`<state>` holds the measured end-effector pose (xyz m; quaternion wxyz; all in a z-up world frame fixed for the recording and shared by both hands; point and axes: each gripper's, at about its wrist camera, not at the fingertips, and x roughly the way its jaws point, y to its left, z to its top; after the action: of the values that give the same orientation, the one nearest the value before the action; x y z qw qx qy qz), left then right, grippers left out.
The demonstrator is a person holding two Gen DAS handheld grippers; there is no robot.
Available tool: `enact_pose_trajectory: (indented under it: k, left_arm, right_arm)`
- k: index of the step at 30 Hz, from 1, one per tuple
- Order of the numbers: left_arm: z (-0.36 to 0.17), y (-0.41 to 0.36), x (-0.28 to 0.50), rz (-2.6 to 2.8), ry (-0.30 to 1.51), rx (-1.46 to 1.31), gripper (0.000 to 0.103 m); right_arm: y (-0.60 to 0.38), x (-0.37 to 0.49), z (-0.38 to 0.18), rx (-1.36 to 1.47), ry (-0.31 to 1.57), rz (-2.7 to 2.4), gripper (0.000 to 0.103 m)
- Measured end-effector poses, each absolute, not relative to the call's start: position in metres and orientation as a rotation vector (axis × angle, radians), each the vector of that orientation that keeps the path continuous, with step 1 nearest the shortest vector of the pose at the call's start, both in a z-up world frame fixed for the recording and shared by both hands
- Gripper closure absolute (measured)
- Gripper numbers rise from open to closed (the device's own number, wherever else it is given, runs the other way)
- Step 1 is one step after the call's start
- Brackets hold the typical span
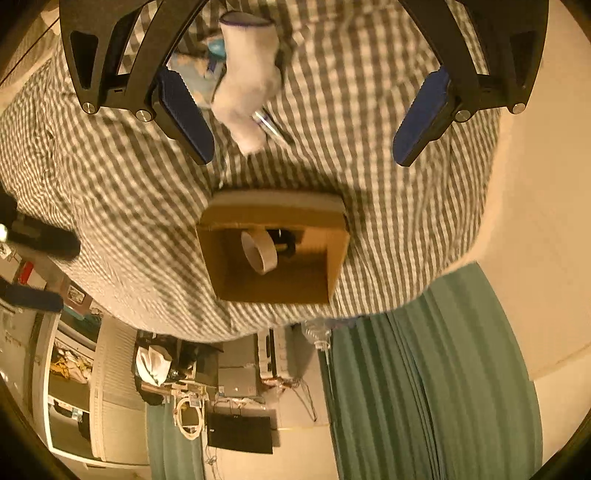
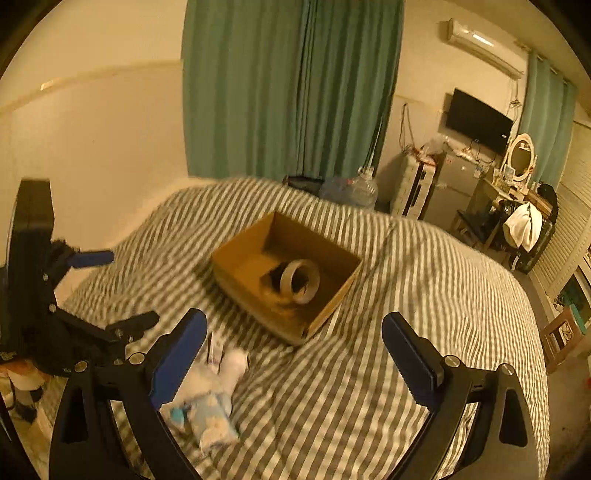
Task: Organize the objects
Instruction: 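Return both grippers to the pile and grasp the white sock with the left, then grasp the blue tissue pack with the right gripper while the left holds the sock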
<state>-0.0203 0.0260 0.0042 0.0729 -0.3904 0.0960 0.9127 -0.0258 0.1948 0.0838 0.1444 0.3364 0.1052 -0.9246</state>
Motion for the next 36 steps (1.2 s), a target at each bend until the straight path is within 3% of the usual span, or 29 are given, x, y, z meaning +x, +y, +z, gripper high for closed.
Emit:
enact_pose_trajectory:
  k: [9,14,17,19,20,25,36]
  left_arm:
    - [-0.064,0.028,-0.007,2.675,0.230,-1.345,0.003]
    - [-0.096,0.033,-0.006,2.625,0.315,-1.426,0.008]
    - [-0.108,0.038,-0.004,2.578,0.312,-1.433,0.023]
    - [-0.113,0.037,-0.003,2.550,0.245,-1.414,0.059]
    - [-0.115,0.037,-0.002,2.526,0.201,-1.422,0.063]
    - [-0.104,0.032,0.003,2.543,0.166,-1.398,0.069]
    - [-0.070,-0.007,0.007,2.728,0.134,-1.317,0.070]
  right_arm:
    - [0.185,-0.027,-0.018,1.223,0.305,-2.492,0.007]
    - [0.183,-0.031,-0.054,1.310,0.297,-2.437,0.007]
    - [0.185,-0.031,-0.058,1.321,0.292,-2.438,0.007]
    - [0.186,-0.031,-0.060,1.322,0.298,-2.445,0.007]
    - [0.186,-0.029,-0.059,1.321,0.295,-2.449,0.007]
    - [0.186,-0.032,-0.053,1.313,0.278,-2.477,0.007]
    - [0.147,-0.016,-0.079,1.329,0.387,-2.348,0.007]
